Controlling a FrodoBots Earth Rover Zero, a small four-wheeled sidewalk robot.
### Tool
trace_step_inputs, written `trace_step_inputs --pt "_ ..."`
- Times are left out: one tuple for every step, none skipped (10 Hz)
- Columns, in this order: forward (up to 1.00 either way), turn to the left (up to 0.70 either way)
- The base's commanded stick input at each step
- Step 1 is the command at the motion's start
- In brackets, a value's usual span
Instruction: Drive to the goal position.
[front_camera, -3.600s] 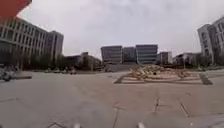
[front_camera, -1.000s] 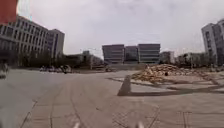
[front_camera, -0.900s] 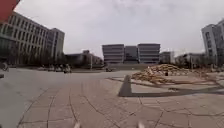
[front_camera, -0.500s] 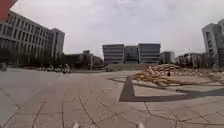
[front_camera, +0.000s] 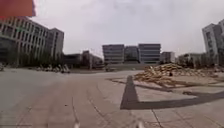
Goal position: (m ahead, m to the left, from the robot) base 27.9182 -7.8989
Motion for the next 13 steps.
trace_step_inputs --pt "0.85 0.00" --pt "0.85 0.00" --pt "0.85 0.00" --pt "0.85 0.00" --pt "0.85 0.00" --pt "0.85 0.00" --pt "0.85 0.00" --pt "0.85 0.01" --pt "0.85 0.04" --pt "0.85 0.03" --pt "0.85 0.03" --pt "0.85 0.02" --pt "0.85 0.02"
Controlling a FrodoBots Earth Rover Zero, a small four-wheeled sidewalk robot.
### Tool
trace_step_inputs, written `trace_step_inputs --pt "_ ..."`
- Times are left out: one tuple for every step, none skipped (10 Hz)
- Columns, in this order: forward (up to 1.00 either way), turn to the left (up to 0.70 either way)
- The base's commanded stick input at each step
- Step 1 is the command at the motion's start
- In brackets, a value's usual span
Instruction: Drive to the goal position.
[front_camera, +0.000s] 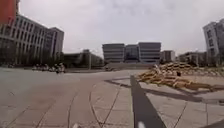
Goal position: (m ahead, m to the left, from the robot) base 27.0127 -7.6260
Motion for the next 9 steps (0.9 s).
trace_step_inputs --pt "0.85 0.01" --pt "0.85 0.00" --pt "0.85 0.00" --pt "0.85 0.00" --pt "0.85 0.00" --pt "0.85 0.00" --pt "0.85 0.00" --pt "0.85 0.00" --pt "0.85 0.00"
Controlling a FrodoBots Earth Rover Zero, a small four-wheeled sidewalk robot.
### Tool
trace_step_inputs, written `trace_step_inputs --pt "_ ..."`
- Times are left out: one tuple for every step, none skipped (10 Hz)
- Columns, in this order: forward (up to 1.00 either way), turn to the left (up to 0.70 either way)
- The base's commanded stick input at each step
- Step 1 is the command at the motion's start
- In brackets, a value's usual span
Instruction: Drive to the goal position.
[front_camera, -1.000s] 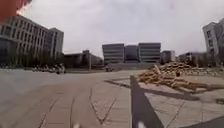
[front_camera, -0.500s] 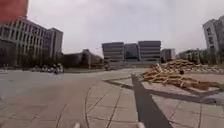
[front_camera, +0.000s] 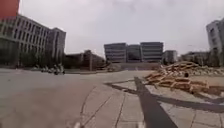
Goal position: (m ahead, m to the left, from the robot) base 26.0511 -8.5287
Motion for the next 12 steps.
trace_step_inputs --pt "0.85 0.00" --pt "0.85 0.00" --pt "0.85 0.18" --pt "0.85 0.30" --pt "0.85 0.32" --pt "0.85 0.30" --pt "0.85 0.01" --pt "0.85 0.00" --pt "0.85 0.00" --pt "0.85 0.00" --pt "0.85 0.00" --pt "0.85 0.00"
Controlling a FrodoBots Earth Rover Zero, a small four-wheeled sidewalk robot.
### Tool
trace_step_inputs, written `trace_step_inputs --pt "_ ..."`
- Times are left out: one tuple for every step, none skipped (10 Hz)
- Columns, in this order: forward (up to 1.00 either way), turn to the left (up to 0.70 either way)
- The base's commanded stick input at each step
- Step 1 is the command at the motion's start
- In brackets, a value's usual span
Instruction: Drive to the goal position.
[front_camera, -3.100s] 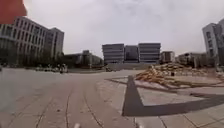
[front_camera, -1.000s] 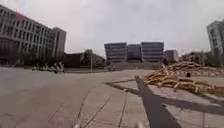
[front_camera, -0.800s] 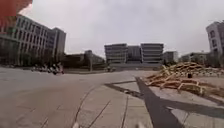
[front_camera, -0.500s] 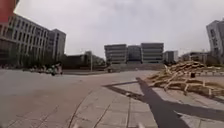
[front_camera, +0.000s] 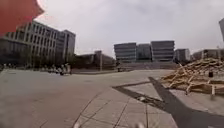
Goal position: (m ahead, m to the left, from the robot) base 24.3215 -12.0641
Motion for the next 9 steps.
trace_step_inputs --pt "0.85 0.00" --pt "0.85 0.00" --pt "0.85 0.00" --pt "0.85 0.00" --pt "0.85 0.00" --pt "0.85 0.00" --pt "0.85 0.00" --pt "0.85 0.00" --pt "0.85 0.00"
